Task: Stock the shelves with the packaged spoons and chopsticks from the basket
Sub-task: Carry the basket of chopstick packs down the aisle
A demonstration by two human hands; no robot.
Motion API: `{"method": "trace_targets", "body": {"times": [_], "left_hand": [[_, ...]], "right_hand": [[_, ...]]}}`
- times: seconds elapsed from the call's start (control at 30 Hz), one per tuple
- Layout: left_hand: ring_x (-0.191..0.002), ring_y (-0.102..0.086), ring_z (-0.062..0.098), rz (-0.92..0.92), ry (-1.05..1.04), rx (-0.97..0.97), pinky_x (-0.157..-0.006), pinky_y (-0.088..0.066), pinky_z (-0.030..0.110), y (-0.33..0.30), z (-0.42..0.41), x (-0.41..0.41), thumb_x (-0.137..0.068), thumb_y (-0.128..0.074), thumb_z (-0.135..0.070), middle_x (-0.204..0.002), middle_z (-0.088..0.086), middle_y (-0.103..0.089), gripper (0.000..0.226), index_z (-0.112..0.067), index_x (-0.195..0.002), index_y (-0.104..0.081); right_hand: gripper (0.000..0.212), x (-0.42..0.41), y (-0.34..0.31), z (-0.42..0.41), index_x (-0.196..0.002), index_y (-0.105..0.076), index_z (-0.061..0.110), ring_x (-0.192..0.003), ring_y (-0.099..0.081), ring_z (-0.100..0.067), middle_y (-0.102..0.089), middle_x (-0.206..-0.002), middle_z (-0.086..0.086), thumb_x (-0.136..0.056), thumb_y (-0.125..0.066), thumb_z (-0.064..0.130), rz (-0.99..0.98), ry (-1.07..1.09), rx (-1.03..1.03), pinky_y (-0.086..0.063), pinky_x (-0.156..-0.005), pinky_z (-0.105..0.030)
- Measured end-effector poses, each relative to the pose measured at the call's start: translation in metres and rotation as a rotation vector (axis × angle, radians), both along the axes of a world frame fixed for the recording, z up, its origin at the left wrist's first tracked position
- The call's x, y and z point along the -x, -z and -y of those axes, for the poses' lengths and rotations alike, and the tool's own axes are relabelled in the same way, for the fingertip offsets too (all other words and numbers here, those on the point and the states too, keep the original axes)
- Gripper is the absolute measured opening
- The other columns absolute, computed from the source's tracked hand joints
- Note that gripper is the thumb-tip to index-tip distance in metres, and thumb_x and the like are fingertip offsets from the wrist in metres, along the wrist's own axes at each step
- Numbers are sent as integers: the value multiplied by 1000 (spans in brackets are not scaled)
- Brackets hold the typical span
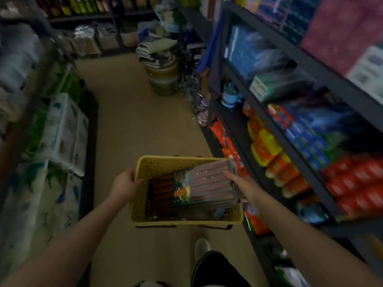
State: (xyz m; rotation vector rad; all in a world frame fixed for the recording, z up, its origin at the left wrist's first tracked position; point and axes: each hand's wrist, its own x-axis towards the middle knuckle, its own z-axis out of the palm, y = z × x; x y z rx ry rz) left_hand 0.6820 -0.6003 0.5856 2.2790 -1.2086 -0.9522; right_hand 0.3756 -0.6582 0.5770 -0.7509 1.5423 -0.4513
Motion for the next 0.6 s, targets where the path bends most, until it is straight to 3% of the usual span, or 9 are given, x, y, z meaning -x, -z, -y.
{"method": "trace_targets", "body": {"times": [0.1,0.23,0.4,0.5,0.6], "left_hand": [[-73,-58,12,-19,-95,39,-56,-44,23,-10,67,-28,-88,-58,-18,-80,-3,-58,10,-17,-97,-55],[-70,-55,9,-19,-168,68,-54,-39,21,-13,148,-72,-88,-58,-18,-78,-2,-57,10,-15,-97,-55],[-73,-57,12,-36,-216,81,-59,-41,23,6,268,-145,-88,-57,-18,-81,-1,-57,13,-15,-100,-56],[-77,-58,12,-75,-197,72,-63,-44,25,8,354,-197,-88,-57,-17,-84,-2,-58,15,-16,-103,-56],[-79,-60,11,-89,-210,50,-62,-46,24,0,438,-246,-88,-57,-18,-87,-3,-59,17,-17,-105,-55]], "right_hand": [[44,-32,-15,93,-108,-67,15,-94,-68,-24,-72,-101,-4,-76,-71,46,23,-94,56,-54,-88,-39],[29,-85,-26,202,-92,-69,13,-83,-71,-21,-74,-91,-7,-82,-67,39,43,-203,89,-55,-69,-30],[49,-163,-11,343,-110,-66,8,-83,-71,-16,-72,-96,-6,-77,-70,45,2,-273,148,-58,-76,-28],[78,-210,3,428,-126,-58,13,-105,-65,-21,-67,-115,-6,-64,-74,57,-99,-288,160,-53,-92,-37],[77,-252,1,509,-108,-64,19,-98,-66,-23,-70,-104,-5,-55,-69,74,-214,-339,253,-53,-90,-43]]}}
